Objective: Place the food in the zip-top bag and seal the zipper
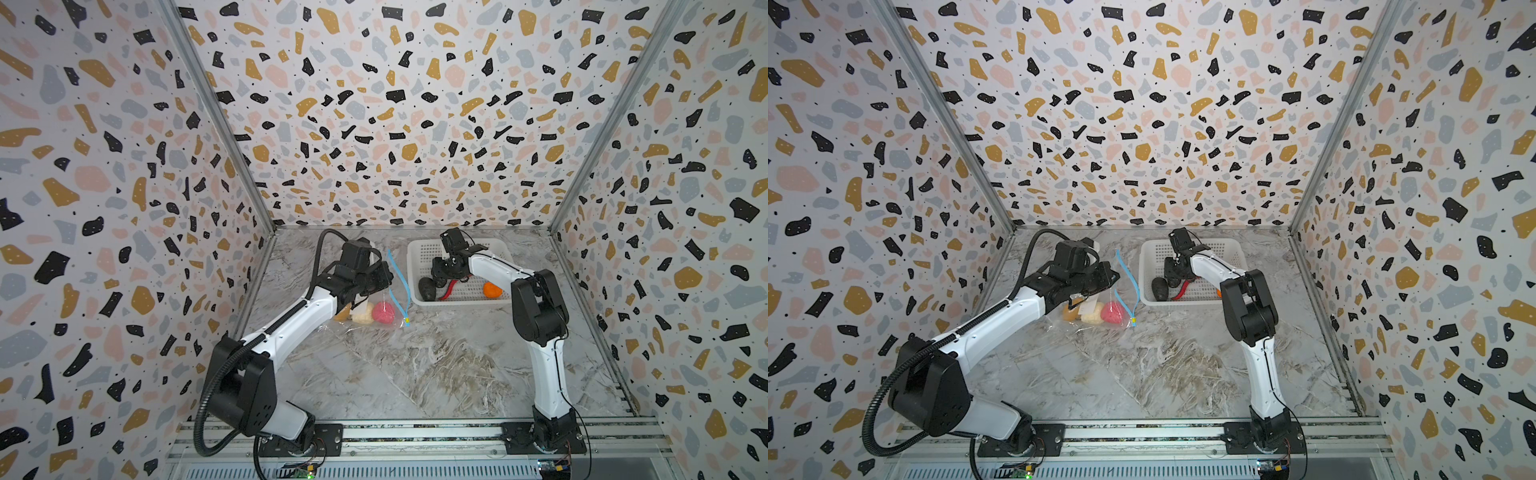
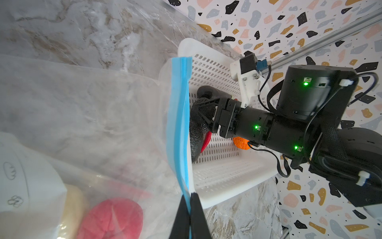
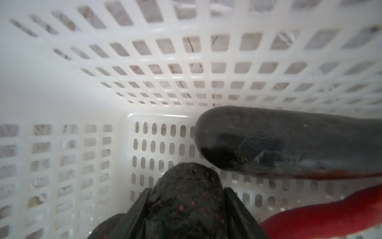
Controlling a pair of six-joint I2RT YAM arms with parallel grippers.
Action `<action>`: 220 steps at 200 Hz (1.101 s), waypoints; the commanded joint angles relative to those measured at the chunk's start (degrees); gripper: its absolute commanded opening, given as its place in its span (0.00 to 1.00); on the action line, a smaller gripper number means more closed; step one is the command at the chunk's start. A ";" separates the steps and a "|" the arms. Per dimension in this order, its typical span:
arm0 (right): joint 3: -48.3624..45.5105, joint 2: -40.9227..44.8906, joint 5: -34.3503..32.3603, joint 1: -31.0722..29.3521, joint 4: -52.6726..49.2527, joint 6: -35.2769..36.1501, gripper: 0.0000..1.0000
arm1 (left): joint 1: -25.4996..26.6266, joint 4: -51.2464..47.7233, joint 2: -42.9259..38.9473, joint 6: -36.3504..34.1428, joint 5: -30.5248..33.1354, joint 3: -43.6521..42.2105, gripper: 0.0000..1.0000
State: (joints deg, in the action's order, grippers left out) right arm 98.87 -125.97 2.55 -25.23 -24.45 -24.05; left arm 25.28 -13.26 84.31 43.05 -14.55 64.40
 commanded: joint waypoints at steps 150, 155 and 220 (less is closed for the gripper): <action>-36.70 30.62 23.67 -7.78 44.81 0.12 0.52 | -0.31 -1.47 -0.72 -0.79 0.58 3.52 0.00; -36.82 30.39 24.09 -7.93 45.57 -0.17 0.52 | -0.31 -1.46 -0.76 -0.77 0.57 3.43 0.00; -33.40 24.46 26.35 -12.07 45.87 -0.74 0.53 | -0.31 -1.68 -2.18 -0.71 0.80 3.71 0.00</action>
State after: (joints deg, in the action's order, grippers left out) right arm 63.16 -100.97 27.05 -35.90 20.14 -24.40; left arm 25.28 -15.35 84.38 42.68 -14.22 66.17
